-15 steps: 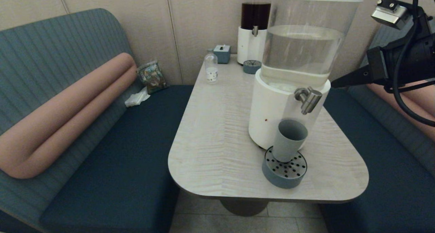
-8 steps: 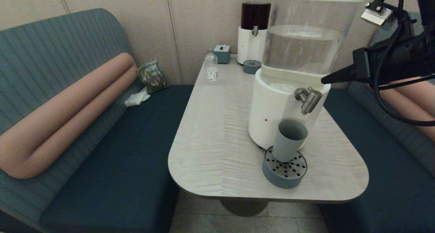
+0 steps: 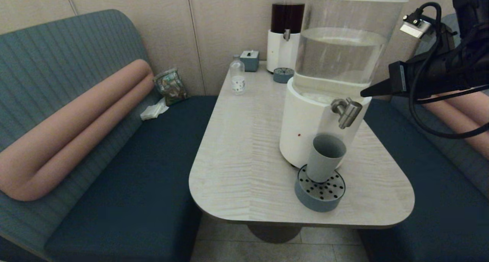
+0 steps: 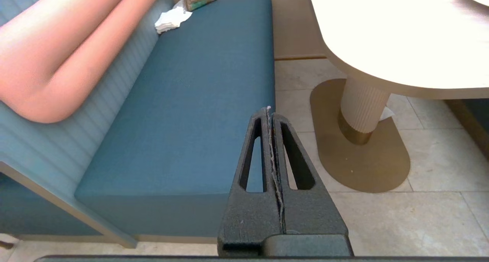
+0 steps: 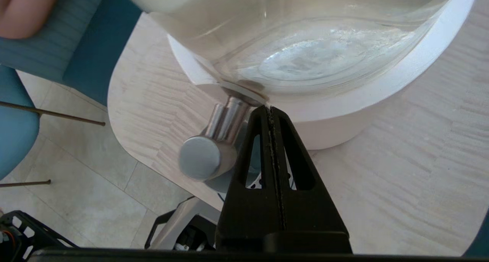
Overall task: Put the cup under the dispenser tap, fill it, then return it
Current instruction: Turn on the faucet
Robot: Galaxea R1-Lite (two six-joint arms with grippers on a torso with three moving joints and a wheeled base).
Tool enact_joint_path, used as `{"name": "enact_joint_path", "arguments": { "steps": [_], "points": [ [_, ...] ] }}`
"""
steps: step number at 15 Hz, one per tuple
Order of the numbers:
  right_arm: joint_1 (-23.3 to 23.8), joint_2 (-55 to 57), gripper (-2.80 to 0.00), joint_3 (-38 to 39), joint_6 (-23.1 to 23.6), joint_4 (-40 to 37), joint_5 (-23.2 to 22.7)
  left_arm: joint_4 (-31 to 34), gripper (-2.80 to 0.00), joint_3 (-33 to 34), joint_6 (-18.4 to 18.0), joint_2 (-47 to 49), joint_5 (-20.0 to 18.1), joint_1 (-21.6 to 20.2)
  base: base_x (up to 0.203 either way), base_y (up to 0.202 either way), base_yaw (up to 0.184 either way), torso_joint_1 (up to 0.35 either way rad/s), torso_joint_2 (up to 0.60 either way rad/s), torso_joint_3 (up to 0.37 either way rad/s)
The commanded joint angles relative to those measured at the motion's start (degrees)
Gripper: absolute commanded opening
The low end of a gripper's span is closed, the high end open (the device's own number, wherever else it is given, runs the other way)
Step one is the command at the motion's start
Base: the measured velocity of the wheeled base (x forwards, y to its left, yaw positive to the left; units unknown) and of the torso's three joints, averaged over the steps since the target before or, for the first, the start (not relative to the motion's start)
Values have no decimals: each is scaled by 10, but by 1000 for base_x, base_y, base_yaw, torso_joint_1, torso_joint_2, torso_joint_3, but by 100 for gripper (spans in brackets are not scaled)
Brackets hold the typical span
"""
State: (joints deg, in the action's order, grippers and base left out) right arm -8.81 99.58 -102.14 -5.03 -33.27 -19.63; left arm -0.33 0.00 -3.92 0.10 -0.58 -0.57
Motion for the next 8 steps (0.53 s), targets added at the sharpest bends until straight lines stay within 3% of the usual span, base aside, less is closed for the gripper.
{"name": "enact_joint_path", "arguments": {
  "steps": [1, 8],
  "points": [
    [0, 12, -280, -1, -1, -2, -1, 0, -280, 0, 0, 0, 1, 0, 0, 0, 0, 0, 0, 0],
    [-5, 26, -280, -7, -2, 21, -2, 0, -280, 0, 0, 0, 0, 0, 0, 0, 0, 0, 0, 0]
  ]
}}
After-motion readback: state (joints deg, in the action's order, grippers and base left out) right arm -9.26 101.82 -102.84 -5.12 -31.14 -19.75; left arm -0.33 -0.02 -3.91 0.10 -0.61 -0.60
